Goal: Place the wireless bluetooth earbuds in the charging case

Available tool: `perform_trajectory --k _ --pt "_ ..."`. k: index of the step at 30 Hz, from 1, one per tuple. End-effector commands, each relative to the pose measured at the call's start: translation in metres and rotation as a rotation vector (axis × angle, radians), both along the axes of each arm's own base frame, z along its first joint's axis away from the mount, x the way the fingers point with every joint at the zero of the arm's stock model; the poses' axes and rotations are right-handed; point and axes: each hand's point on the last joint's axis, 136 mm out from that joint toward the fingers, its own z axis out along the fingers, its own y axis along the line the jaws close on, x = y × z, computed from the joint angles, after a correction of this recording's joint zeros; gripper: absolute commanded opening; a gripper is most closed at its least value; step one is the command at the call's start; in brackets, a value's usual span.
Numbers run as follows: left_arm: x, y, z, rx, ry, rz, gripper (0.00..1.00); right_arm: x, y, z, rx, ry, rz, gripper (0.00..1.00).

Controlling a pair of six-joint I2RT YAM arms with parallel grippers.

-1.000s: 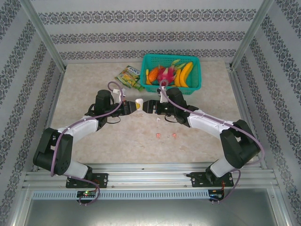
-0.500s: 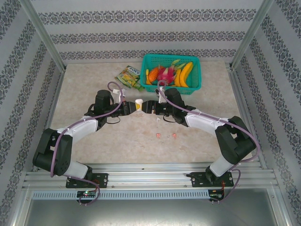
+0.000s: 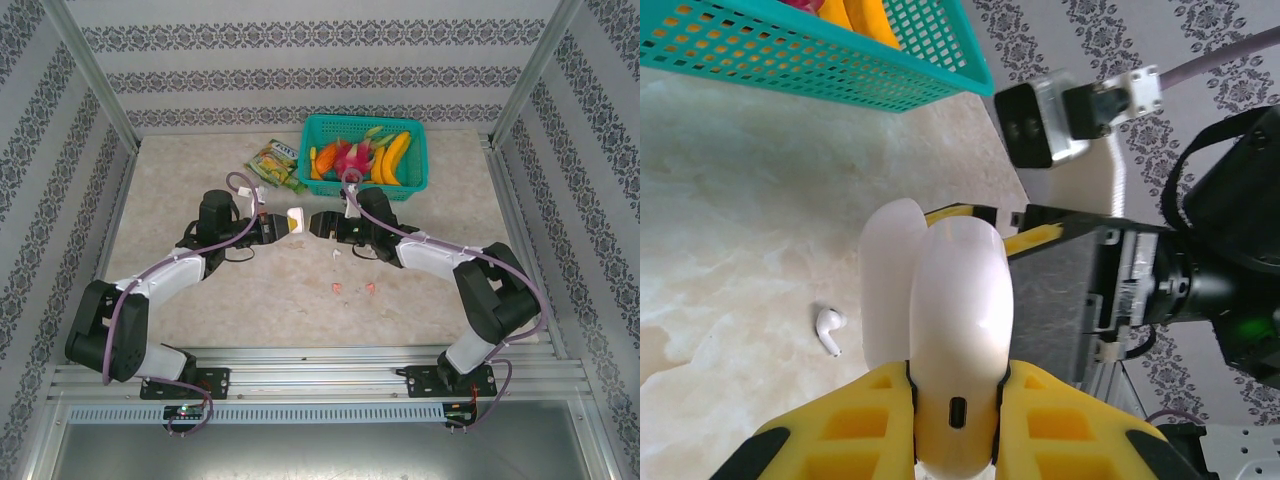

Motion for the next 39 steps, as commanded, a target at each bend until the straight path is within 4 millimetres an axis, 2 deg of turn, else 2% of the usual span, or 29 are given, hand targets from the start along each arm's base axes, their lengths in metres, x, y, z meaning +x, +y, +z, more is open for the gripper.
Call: perform_trajectory --k 1,8,15,25,34,39 --pt "0.002 0.0 0.025 -0.02 -0.073 -0.016 0.0 0.001 -0.003 -0.001 0.015 0.003 -0.015 0.72" --pt "0.003 -0.001 0.025 -0.029 -0.075 -0.02 0.0 -0.009 -0.01 0.029 0.145 -0.028 0.009 0.7" --pt "0.003 -0.004 0.033 -0.073 -0.078 -0.028 0.0 -0.014 0.009 0.056 0.342 -0.049 0.116 0.59" --pt "0.006 -0.005 0.043 -0.114 -0.09 -0.01 0.0 -0.01 0.026 0.058 0.403 -0.034 0.147 0.46" --pt "0.008 -0.005 0.04 -0.116 -0.081 -0.006 0.0 -0.01 0.038 0.059 0.417 -0.031 0.168 0.43" --pt "0.007 -0.004 0.038 -0.122 -0.076 -0.002 0.0 -0.005 0.041 0.06 0.433 -0.029 0.161 0.34"
